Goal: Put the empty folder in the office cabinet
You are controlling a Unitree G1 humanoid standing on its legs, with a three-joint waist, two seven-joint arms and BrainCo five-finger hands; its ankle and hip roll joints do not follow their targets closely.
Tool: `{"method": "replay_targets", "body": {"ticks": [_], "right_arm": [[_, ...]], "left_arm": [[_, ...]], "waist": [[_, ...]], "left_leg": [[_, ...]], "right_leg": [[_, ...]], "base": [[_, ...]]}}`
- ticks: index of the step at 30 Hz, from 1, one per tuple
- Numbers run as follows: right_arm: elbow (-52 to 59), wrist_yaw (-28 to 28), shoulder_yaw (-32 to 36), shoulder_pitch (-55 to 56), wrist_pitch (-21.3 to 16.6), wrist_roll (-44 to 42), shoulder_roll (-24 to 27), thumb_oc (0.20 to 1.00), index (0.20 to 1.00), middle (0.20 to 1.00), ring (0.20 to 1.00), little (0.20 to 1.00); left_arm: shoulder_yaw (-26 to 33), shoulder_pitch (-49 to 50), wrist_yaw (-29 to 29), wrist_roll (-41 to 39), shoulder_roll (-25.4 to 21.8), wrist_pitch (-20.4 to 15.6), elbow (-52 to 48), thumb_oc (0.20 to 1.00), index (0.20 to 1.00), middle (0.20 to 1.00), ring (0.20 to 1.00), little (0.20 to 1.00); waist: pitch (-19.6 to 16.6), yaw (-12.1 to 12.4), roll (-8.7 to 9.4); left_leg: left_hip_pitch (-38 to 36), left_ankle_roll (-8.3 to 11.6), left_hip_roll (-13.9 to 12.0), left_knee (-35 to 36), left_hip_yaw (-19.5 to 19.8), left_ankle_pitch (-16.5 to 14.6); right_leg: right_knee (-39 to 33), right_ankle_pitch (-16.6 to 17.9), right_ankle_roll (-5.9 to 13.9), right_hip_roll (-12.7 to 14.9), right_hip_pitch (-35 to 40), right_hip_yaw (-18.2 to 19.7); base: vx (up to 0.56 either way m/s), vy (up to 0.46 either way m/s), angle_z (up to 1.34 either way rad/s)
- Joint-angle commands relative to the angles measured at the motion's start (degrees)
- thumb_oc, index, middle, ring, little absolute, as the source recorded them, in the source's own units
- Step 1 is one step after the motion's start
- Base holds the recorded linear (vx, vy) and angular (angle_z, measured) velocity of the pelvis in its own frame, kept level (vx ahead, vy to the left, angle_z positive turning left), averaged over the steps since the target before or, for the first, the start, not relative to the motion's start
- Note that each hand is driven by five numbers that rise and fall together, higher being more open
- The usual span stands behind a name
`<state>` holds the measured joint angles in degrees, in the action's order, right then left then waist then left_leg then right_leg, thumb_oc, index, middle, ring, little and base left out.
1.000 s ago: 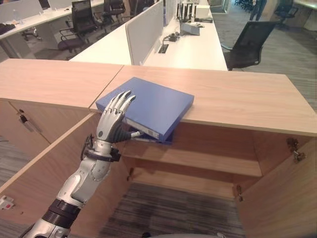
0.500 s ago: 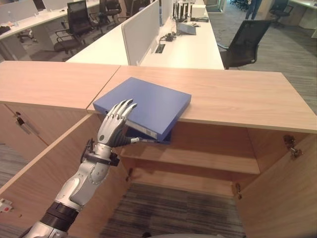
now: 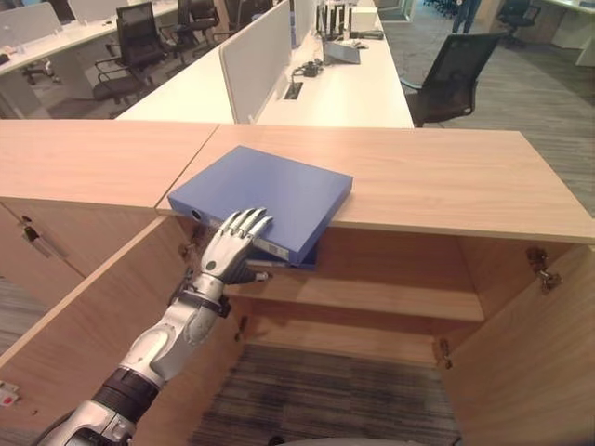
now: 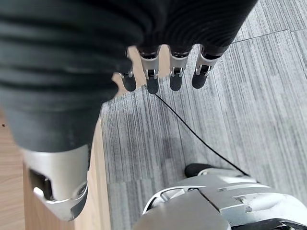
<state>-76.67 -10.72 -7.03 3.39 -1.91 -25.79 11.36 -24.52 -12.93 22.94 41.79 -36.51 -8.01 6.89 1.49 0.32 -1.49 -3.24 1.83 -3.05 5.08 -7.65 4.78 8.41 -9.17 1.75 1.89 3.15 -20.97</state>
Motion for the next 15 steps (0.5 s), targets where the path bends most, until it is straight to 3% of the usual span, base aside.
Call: {"method": "replay_targets", "body": {"ticks": [1, 15], "right_arm": [[-1.8, -0.5, -2.0, -2.6, -0.5, 0.9, -1.3, 1.000, 1.000, 1.000, 1.000, 1.000], [-3.1, -1.2, -2.1, -2.7, -0.5, 1.8, -1.1, 1.000, 1.000, 1.000, 1.000, 1.000]], "left_arm": [[2.1, -5.9, 1.5, 1.0, -0.9, 0.6, 0.3, 1.000, 1.000, 1.000, 1.000, 1.000], [-1.0, -9.5, 2.6, 2.9, 0.5, 1.3, 2.3, 1.000, 1.000, 1.000, 1.000, 1.000]], "waist": [[0.2, -0.6, 4.42], [0.1, -1.1, 4.54]], "left_leg": [[-4.1, 0.49, 2.2, -0.1, -2.8, -7.9], [-4.5, 0.41, 2.2, -0.1, -3.1, -8.2]], "right_leg": [[-13.4, 9.7, 5.88, 0.9, 4.3, 4.9], [-13.4, 9.7, 5.93, 0.9, 4.5, 5.2]], "base": [[0.00, 0.000, 0.00], [0.00, 0.000, 0.00]]}}
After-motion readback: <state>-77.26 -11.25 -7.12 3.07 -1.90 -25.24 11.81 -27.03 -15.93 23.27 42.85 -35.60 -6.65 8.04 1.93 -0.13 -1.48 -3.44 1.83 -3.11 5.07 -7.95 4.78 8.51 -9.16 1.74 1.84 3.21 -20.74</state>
